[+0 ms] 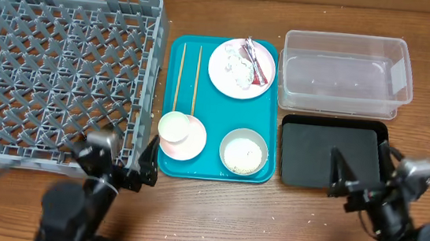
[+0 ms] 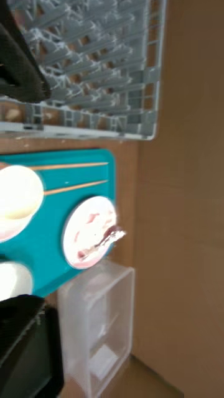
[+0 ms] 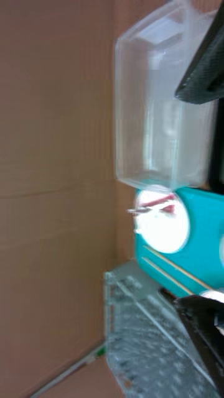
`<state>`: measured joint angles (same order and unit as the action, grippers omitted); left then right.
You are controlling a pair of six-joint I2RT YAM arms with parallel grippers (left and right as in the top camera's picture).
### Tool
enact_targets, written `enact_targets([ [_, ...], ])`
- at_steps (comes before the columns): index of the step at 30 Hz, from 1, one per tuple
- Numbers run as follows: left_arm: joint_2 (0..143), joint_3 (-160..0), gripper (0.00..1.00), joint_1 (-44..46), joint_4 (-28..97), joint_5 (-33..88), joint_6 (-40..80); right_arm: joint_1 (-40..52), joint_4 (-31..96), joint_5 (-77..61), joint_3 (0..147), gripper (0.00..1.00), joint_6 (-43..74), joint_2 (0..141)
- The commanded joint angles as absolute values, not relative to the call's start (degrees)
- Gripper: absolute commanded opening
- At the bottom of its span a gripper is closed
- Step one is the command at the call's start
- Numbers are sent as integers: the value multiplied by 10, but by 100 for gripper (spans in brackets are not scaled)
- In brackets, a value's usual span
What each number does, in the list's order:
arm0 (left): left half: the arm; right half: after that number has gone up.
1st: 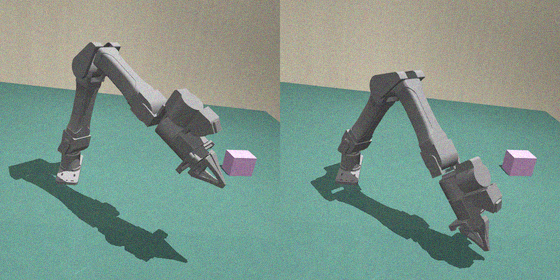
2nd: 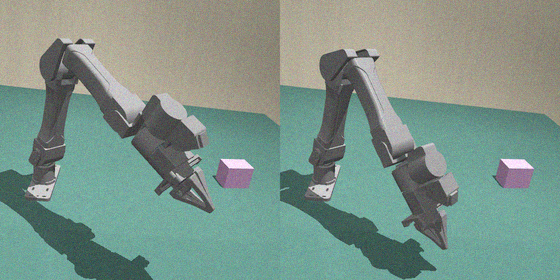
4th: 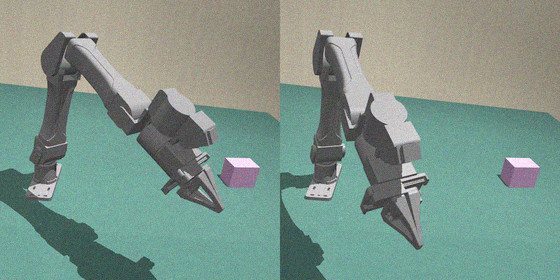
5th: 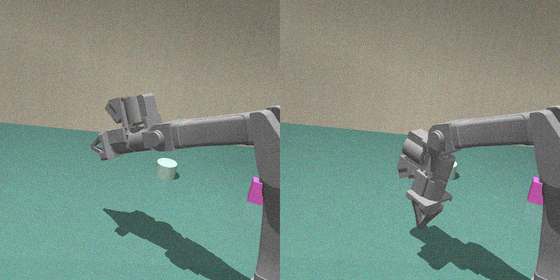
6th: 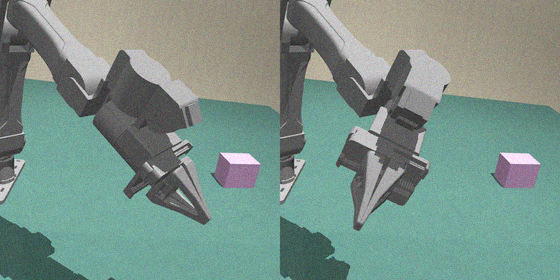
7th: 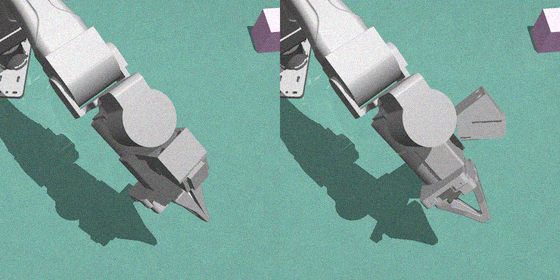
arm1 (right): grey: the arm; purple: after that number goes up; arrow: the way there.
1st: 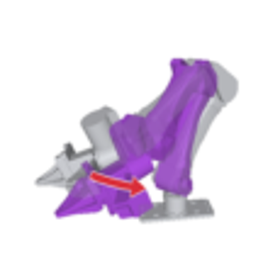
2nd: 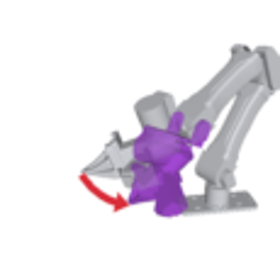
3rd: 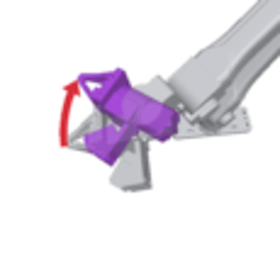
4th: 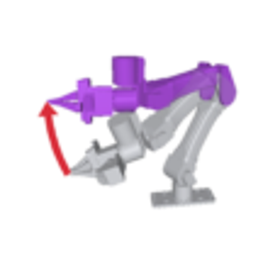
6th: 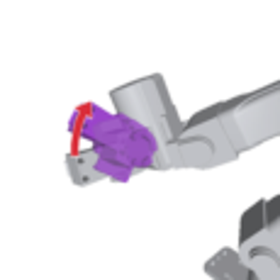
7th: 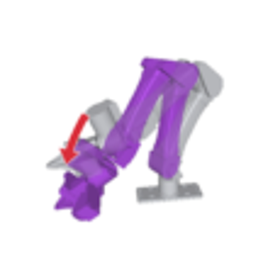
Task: Sort waste into correct bins and load items into the dishwasher
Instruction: 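Reach the right gripper to the red wrapper on the white plate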
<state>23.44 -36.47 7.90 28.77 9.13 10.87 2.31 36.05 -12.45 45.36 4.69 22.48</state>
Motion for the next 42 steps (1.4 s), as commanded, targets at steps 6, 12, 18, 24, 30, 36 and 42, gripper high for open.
enact_targets([
  [6, 538, -699, 100, 79, 528, 184, 118, 25, 590, -141, 782, 100, 40, 526],
  [12, 666, -864, 100, 79, 638, 211, 114, 25, 727, -256, 931, 100, 61, 689],
  [18, 709, -872, 100, 79, 648, 243, 121, 30, 724, -299, 930, 100, 59, 781],
  [24, 711, -945, 100, 77, 678, 233, 121, 118, 718, -173, 931, 100, 60, 872],
  [30, 711, -1055, 100, 79, 675, 170, 194, 237, 626, -89, 931, 100, 60, 935],
  [36, 719, -1055, 100, 79, 707, 169, 193, 261, 500, -92, 931, 88, 88, 987],
  [42, 737, -1055, 100, 79, 769, 169, 193, 262, 476, -96, 931, 92, 88, 1016],
])
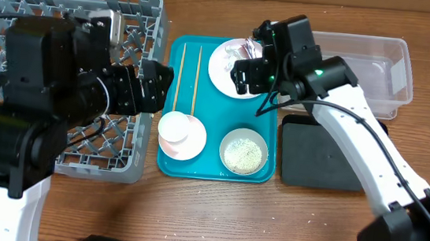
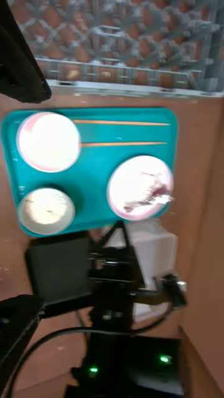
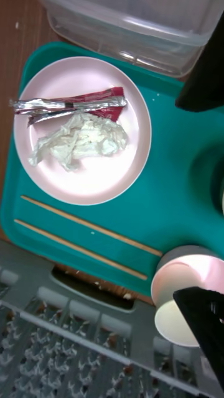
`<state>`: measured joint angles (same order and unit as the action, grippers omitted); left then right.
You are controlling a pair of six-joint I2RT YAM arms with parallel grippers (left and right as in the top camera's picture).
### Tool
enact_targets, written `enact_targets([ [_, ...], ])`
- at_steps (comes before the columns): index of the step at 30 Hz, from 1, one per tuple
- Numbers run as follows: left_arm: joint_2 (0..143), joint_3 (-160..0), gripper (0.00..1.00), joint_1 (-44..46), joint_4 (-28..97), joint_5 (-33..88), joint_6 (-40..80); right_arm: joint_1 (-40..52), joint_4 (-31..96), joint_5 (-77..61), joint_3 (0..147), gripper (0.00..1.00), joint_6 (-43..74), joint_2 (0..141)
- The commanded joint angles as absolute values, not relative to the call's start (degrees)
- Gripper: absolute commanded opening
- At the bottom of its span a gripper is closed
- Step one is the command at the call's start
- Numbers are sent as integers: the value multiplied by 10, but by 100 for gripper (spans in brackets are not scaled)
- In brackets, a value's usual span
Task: Sort waste into correct bins and load items into the dishwasher
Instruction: 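Reach the right gripper to the red wrapper on the white plate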
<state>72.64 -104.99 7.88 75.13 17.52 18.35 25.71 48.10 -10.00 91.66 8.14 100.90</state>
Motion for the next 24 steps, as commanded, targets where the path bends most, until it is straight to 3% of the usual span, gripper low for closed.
enact_targets([
  [1, 741, -1055, 100, 79, 780, 169, 193, 262, 476, -108, 931, 92, 88, 1017],
  [5, 754, -1055, 100, 79, 803, 169, 193, 265, 456, -84, 930, 89, 88, 1025],
  [9, 771, -1055, 100, 79, 804, 170, 193, 265, 393, -26, 926, 75, 87, 1047],
  [15, 798, -1055, 100, 79, 804, 177, 194, 265, 299, -26, 903, 74, 84, 1133],
  [17, 803, -1055, 100, 79, 820, 241, 170, 265, 255, -26, 903, 75, 70, 1189],
  [18, 802, -1055, 95, 79, 823, 265, 145, 265, 248, -26, 903, 75, 70, 1199],
  [19, 801, -1055, 79, 79, 824, 287, 128, 265, 244, -26, 903, 75, 70, 1208],
  [20, 797, -1056, 72, 79, 824, 298, 117, 265, 241, -26, 903, 75, 70, 1219],
  [24, 761, -1057, 75, 79, 817, 276, 85, 265, 237, -25, 903, 71, 70, 1250],
])
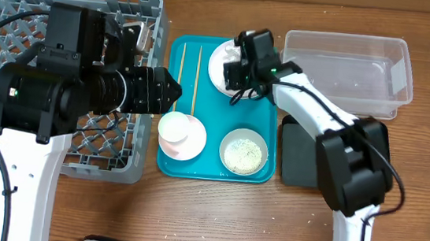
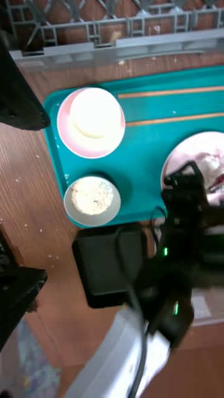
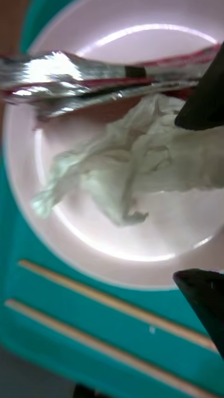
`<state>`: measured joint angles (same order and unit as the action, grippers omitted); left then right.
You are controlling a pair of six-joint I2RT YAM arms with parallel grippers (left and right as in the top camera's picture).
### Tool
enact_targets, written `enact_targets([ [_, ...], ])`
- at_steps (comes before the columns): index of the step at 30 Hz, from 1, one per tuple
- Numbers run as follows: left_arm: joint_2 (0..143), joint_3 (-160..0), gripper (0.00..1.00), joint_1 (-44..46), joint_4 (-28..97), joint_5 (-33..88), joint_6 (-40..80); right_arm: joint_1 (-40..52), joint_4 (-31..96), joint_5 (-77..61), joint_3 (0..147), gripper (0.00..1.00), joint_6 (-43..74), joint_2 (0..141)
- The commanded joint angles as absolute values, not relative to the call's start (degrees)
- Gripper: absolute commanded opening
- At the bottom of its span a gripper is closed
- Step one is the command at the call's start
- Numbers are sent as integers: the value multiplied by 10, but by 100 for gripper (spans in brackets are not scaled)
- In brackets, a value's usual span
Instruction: Sort waste into correct bins and load items into the dishwasher
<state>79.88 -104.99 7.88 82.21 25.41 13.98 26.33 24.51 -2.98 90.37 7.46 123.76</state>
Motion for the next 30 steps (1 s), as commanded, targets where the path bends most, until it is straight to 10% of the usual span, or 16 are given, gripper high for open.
enact_targets([
  [1, 747, -1057, 77, 79, 816, 267, 72, 265, 237, -23, 903, 70, 70, 1256],
  [4, 703, -1057, 100, 79, 816, 232, 39, 264, 237, -22, 903, 54, 71, 1272],
  [13, 646, -1057, 100, 79, 821, 178, 36, 263, 260, -76, 933, 4, 71, 1204],
  [30, 679, -1056, 100, 79, 825, 172, 36, 91, 413, -71, 937, 4, 138, 1046],
])
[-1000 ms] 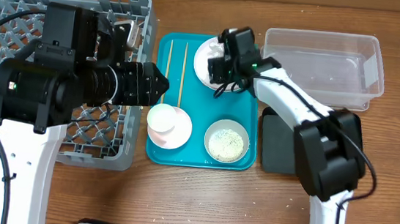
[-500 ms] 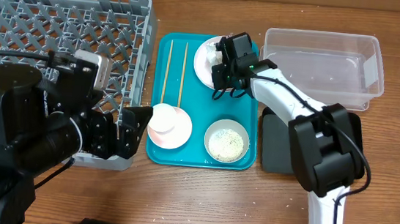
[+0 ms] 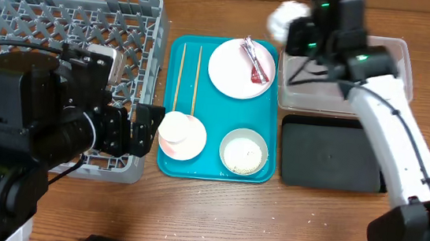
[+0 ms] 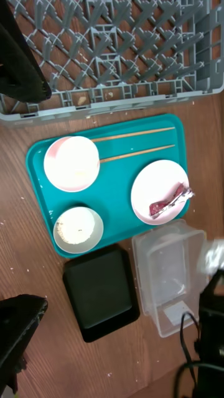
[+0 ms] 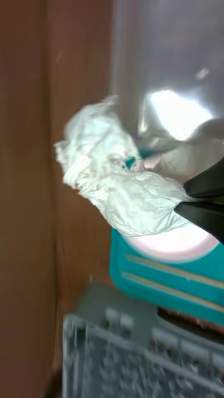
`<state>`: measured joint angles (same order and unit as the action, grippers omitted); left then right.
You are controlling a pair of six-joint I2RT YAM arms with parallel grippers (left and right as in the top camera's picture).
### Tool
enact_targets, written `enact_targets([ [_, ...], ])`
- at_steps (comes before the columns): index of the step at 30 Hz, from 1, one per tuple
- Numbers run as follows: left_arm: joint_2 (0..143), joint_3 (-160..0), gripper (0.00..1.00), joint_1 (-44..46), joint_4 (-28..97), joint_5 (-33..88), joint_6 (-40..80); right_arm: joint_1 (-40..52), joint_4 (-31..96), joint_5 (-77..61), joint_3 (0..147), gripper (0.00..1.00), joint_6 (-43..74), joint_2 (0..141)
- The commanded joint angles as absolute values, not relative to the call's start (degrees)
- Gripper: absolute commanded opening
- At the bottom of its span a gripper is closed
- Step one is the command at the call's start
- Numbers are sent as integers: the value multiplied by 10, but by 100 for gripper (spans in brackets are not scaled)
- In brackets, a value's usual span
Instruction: Sort waste into correct bins and load items into the dishwasher
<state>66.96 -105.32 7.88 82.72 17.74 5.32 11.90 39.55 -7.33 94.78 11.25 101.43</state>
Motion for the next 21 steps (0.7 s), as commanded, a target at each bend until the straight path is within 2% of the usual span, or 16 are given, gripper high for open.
enact_targets([
  [1, 683, -1056, 100, 79, 826, 172, 36, 84, 423, -72, 937, 4, 138, 1049],
  [3, 689, -1056, 100, 79, 825, 172, 36, 77, 443, -71, 937, 4, 137, 1056],
  [4, 693, -1056, 100, 79, 825, 172, 36, 77, 453, -71, 937, 22, 137, 1059],
  [5, 696, -1056, 100, 79, 825, 172, 36, 77, 453, -71, 937, 54, 137, 1059],
  [6, 699, -1056, 100, 79, 825, 172, 36, 77, 451, -72, 938, 71, 137, 1058],
  [7, 703, -1056, 100, 79, 825, 172, 36, 77, 449, -79, 942, 76, 137, 1055],
  [10, 715, -1056, 100, 79, 825, 172, 36, 84, 437, -167, 959, 77, 131, 1045],
  [14, 730, -1056, 100, 79, 842, 181, 39, 122, 410, -238, 960, 68, 130, 1046],
  [19, 738, -1056, 100, 79, 883, 196, 38, 214, 402, -55, 955, 66, 61, 1077],
  [20, 736, -1056, 100, 79, 888, 196, 36, 238, 390, 27, 954, 70, 55, 1096],
  [21, 733, -1056, 100, 79, 892, 196, 32, 249, 380, 64, 954, 79, 55, 1109],
])
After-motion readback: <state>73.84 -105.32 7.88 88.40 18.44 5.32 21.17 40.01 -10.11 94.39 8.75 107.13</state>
